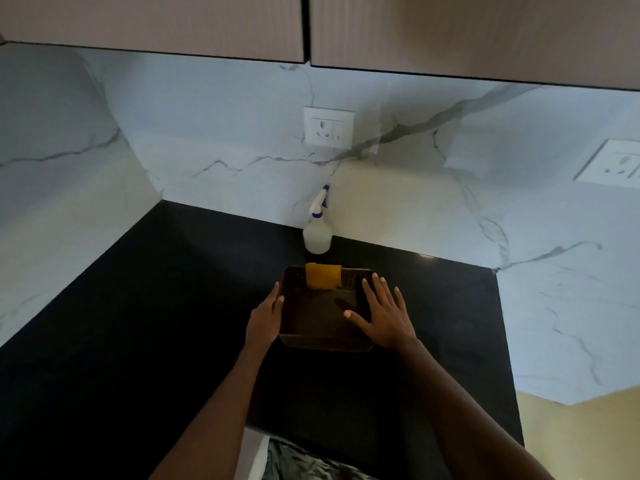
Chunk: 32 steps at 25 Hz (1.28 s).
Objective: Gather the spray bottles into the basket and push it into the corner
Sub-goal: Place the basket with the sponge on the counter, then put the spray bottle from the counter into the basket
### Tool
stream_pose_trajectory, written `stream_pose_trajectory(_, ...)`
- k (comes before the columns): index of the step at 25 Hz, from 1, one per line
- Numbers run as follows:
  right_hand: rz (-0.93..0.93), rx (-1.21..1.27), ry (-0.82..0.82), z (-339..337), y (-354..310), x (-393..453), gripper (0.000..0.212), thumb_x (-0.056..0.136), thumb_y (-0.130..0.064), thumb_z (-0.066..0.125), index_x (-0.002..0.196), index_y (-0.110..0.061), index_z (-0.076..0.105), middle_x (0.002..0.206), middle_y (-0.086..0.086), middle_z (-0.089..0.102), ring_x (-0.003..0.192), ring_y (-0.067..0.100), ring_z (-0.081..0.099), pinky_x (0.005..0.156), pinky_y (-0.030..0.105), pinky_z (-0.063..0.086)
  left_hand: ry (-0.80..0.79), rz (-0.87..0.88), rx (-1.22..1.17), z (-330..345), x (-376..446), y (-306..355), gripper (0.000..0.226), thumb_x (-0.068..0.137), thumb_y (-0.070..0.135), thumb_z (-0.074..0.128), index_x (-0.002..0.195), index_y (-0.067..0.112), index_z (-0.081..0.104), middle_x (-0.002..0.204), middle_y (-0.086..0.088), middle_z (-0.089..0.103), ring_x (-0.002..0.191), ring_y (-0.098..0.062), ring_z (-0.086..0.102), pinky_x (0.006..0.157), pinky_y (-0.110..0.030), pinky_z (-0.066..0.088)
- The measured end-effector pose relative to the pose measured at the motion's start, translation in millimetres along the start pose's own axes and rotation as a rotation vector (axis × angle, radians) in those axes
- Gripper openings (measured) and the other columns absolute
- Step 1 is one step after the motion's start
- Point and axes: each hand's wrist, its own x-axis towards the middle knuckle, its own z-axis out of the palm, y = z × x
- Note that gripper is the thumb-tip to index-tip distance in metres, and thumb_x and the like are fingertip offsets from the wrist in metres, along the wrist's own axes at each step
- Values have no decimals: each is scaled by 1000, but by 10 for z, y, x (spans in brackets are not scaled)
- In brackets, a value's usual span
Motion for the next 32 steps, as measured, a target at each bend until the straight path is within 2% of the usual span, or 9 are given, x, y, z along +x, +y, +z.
stream_pose_trajectory(3,76,61,31,17,185,-105,98,91,-80,25,161,-18,-7,169,5,-15,156,21,-14,127,50,-7,-15,79,78,165,9,153,57,107,42,33,160,28,16,110,-12,67,103,-23,65,91,-39,50)
stream_pose_trajectory(5,114,50,52,-8,328,-148,97,92,-79,23,161,-18,-9,169,3,-15,156,20,-16,127,50,-8,-14,160,136,265,22,257,60,106,45,34,160,24,17,105,-10,68,96,-21,66,89,-37,53)
stream_pose_trajectory(7,144,52,67,-40,486,-177,96,92,-79,21,161,-19,-9,169,1,-14,155,20,-17,127,51,-8,-30,233,187,374,50,362,62,106,47,34,160,22,17,129,-13,63,113,-26,64,99,-44,52)
stream_pose_trajectory(9,162,57,81,-71,620,-197,95,91,-80,18,161,-21,-8,170,1,-13,155,20,-17,127,51,-7,-45,270,279,481,87,467,63,105,51,30,160,24,15,156,-11,43,134,-32,52,110,-50,44)
stream_pose_trajectory(14,144,52,95,-66,731,-154,90,92,-79,23,162,-25,5,171,3,-5,157,22,-12,128,51,-3,-3,288,466,554,180,531,64,103,59,21,159,28,17,164,-5,30,144,-32,40,118,-50,33)
stream_pose_trajectory(20,-8,63,234,-145,433,151,47,103,-49,44,144,-28,50,155,0,47,153,24,23,124,48,18,154,268,244,263,494,646,55,102,49,43,149,19,42,151,-5,51,137,-24,50,113,-46,40)
stream_pose_trajectory(25,-75,107,183,-206,100,426,40,103,-48,41,138,-33,53,143,-3,58,137,17,47,118,42,32,123,240,172,-3,1189,1179,51,100,36,55,143,11,46,141,-11,58,126,-30,58,105,-51,47)
stream_pose_trajectory(29,-30,124,220,-223,66,449,37,103,-44,43,134,-32,57,138,-2,62,132,18,52,113,42,38,83,172,9,29,1592,1538,60,95,41,63,145,13,44,140,-10,59,127,-32,58,106,-52,46)
stream_pose_trajectory(32,40,127,263,-229,107,412,34,103,-41,45,132,-32,60,134,-3,65,128,19,54,108,41,42,81,139,27,105,1788,1662,52,95,38,64,138,12,51,133,-11,63,121,-33,60,101,-50,49)
